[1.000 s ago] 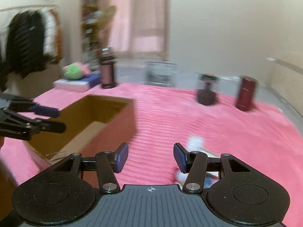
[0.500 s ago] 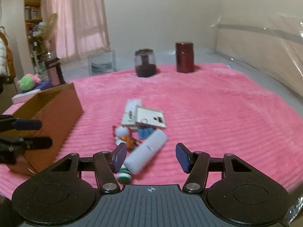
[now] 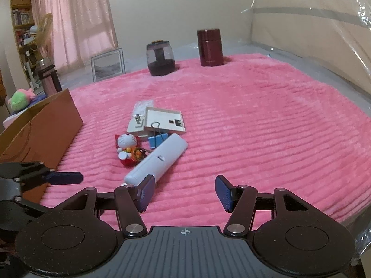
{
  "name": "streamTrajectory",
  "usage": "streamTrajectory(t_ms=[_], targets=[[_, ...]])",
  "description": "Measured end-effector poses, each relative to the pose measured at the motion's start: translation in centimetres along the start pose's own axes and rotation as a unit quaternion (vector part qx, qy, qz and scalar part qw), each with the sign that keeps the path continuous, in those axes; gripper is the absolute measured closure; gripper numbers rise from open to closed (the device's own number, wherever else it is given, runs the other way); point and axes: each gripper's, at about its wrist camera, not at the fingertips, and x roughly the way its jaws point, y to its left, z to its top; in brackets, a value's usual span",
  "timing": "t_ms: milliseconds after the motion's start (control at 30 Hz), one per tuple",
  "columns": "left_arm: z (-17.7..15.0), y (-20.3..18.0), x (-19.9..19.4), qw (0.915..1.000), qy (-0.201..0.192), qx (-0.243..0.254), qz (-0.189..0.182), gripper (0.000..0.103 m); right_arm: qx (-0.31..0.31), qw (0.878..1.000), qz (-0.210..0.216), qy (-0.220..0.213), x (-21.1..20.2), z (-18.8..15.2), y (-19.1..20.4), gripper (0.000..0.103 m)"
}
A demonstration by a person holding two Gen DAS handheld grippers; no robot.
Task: Organize rigid objects
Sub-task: 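Grasp the green-and-white spool with the left gripper while the right gripper grasps the white remote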
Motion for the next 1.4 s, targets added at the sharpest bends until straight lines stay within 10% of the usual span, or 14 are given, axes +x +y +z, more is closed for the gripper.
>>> streamTrajectory(t_ms=[767,1067,1400], targets=[[0.1,0.0,6.5,0.9956,0.019,0.070,-0.059,0.076,0.011,0.999,0.001,0.034,4.3,0.1,-0.7,0.048],[-1.6,1.8,3.2,0.9991,0.015,-0.029,0.027,0.076,-0.002,0.999,0.016,0.049,7.1,0.3,0.6,0.048],[-2.3,1.9,2.9,0.9981,0.010,-0.046,0.040,0.076,-0.023,0.997,-0.019,0.072,11.4,1.0,1.5,0.049]])
